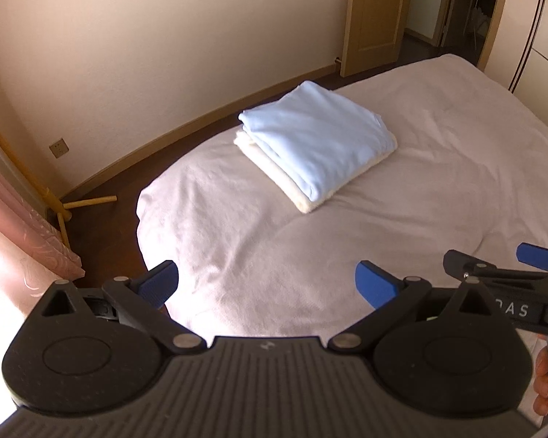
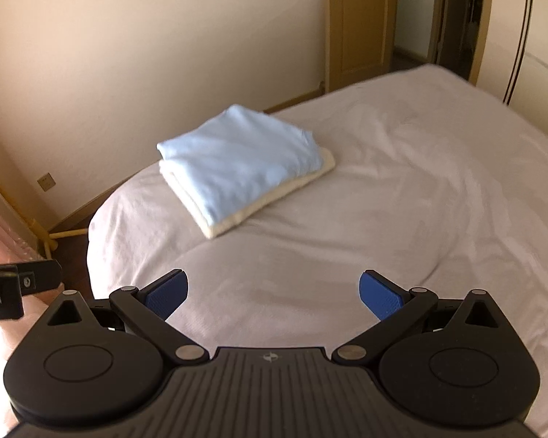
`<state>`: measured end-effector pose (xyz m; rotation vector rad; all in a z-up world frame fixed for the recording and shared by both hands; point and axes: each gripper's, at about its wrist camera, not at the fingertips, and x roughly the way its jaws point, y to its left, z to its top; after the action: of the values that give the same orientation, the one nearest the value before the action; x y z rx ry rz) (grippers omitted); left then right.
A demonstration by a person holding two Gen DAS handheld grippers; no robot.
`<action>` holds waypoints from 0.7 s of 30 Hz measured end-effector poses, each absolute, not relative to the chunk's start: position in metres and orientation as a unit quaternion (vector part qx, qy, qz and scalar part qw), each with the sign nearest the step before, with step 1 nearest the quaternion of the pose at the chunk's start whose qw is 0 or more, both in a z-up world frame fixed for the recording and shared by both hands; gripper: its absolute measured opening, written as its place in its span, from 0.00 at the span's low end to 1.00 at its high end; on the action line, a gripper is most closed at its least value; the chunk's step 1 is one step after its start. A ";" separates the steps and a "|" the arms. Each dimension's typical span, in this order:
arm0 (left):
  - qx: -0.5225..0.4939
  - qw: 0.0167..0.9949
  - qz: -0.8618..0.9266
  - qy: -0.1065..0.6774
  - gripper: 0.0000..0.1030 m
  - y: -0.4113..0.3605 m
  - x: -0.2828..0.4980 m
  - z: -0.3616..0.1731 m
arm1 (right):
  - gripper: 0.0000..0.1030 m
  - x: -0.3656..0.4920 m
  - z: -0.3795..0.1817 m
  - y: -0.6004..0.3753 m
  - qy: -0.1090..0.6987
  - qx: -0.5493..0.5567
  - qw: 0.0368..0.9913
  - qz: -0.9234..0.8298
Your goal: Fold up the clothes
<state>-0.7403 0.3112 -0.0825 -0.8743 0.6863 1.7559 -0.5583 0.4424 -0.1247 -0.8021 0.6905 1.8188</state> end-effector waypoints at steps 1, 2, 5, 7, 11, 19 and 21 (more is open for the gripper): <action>-0.365 0.506 0.727 0.286 0.99 0.312 -0.740 -0.084 | 1.00 -0.558 -0.127 0.444 0.289 -0.333 0.494 0.749; -0.369 0.504 0.726 0.287 0.99 0.313 -0.741 -0.086 | 1.00 -0.558 -0.129 0.446 0.294 -0.335 0.493 0.747; -0.377 0.496 0.728 0.287 0.99 0.317 -0.743 -0.091 | 1.00 -0.559 -0.134 0.451 0.299 -0.346 0.490 0.742; -0.381 0.491 0.729 0.287 0.99 0.322 -0.746 -0.095 | 1.00 -0.561 -0.137 0.455 0.299 -0.352 0.488 0.740; -0.386 0.483 0.729 0.294 0.99 0.335 -0.749 -0.103 | 1.00 -0.566 -0.142 0.468 0.299 -0.362 0.488 0.736; -0.399 0.480 0.721 0.300 0.99 0.369 -0.759 -0.120 | 1.00 -0.575 -0.157 0.503 0.308 -0.370 0.481 0.733; -0.402 0.480 0.720 0.300 0.99 0.378 -0.764 -0.123 | 1.00 -0.579 -0.161 0.512 0.310 -0.371 0.481 0.732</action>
<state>-0.7642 0.3775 -0.1232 -0.9796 0.7327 1.7558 -0.5785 0.5117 -0.1608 -0.9044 0.7568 1.7844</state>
